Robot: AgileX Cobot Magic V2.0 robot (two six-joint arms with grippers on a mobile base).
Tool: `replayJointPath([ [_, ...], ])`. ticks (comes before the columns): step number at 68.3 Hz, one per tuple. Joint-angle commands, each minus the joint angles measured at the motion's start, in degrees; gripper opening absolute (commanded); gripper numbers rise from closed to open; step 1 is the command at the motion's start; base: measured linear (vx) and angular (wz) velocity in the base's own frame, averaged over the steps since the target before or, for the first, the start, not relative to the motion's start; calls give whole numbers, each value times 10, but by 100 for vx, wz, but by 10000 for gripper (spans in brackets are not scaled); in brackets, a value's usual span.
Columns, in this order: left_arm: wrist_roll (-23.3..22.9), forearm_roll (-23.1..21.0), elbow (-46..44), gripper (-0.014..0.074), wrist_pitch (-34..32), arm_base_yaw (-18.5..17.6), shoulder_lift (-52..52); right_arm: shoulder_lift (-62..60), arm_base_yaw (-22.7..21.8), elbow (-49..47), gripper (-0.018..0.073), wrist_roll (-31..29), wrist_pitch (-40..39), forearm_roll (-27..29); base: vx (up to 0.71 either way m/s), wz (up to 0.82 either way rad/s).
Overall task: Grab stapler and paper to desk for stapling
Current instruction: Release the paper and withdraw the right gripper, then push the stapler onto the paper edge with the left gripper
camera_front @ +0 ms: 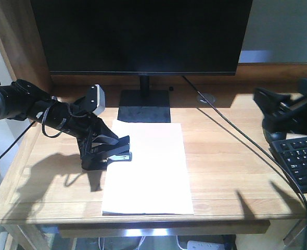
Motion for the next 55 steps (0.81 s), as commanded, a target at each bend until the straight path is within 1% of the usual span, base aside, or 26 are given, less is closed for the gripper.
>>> replayJointPath([
  [1,-5,-30,-14,-6,10,-2,-36,-69,-4,15,592,-9,16,-24,0,0],
  [40,-5,-30,-14,-6,10,-2,-36,-415,-4,202,592,-9,9,-24,0,0],
  [55,-5,-32,-14,-6,10,-2,-36,-485,-4,260,592,4,9,-24,0,0],
])
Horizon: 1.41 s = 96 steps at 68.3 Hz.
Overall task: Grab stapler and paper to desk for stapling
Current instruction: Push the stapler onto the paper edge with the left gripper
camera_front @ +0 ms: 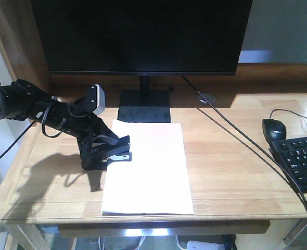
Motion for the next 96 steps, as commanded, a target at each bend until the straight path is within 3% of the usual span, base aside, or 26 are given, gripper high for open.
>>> replayJointPath([
  [1,-5,-32,-14,-6,10,-2,-36,-15,-4,8,592,4,10,-24,0,0],
  [50,-5,-50,-14,-6,14,-2,-36,-20,-4,35,592,4,11,-24,0,0],
  [73,-5,-49,-14,-6,-46,-19,-36,-20,-4,35,592,3,11,-24,0,0],
  [96,-11,-49,-14,-6,-46,-33,-12,-20,-4,35,592,3,11,-24,0,0],
])
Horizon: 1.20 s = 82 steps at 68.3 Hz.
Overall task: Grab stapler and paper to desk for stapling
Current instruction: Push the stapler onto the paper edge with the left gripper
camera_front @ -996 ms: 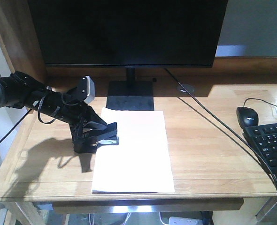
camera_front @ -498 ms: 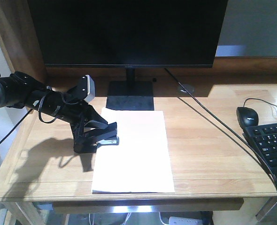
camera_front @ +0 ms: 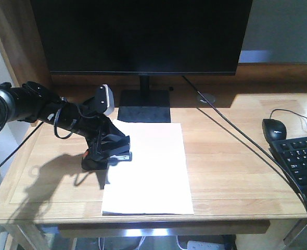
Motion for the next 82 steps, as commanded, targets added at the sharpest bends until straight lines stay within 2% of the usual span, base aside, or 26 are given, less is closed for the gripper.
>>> replayJointPath([
  [1,-11,-32,-14,-6,10,-4,-16,7,-3,-15,592,0,11,-24,0,0],
  [32,-16,-32,-14,-6,12,-7,30,7,-3,-15,592,0,12,-24,0,0],
  [82,-16,-27,-14,-6,10,-11,31,7,-3,-15,592,0,12,-24,0,0],
])
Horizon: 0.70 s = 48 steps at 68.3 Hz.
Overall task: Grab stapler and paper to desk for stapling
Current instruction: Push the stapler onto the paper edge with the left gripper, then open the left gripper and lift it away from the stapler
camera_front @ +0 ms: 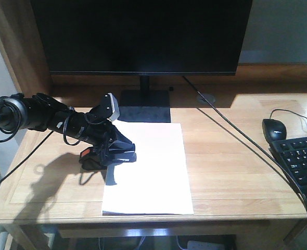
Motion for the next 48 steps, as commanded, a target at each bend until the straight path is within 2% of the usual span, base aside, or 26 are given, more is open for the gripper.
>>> replayJointPath([
  [1,-9,18,-7,-6,2,-5,-19,7,-3,-15,592,0,12,-24,0,0],
  [30,-14,17,-7,-6,5,-4,-22,7,-3,-15,592,0,12,-24,0,0],
  [41,-51,21,-7,-6,4,-4,-45,7,-3,-15,592,0,12,-24,0,0],
  [48,-70,47,-7,-6,-1,-3,-72,7,-3,-15,592,0,12,-24,0,0],
])
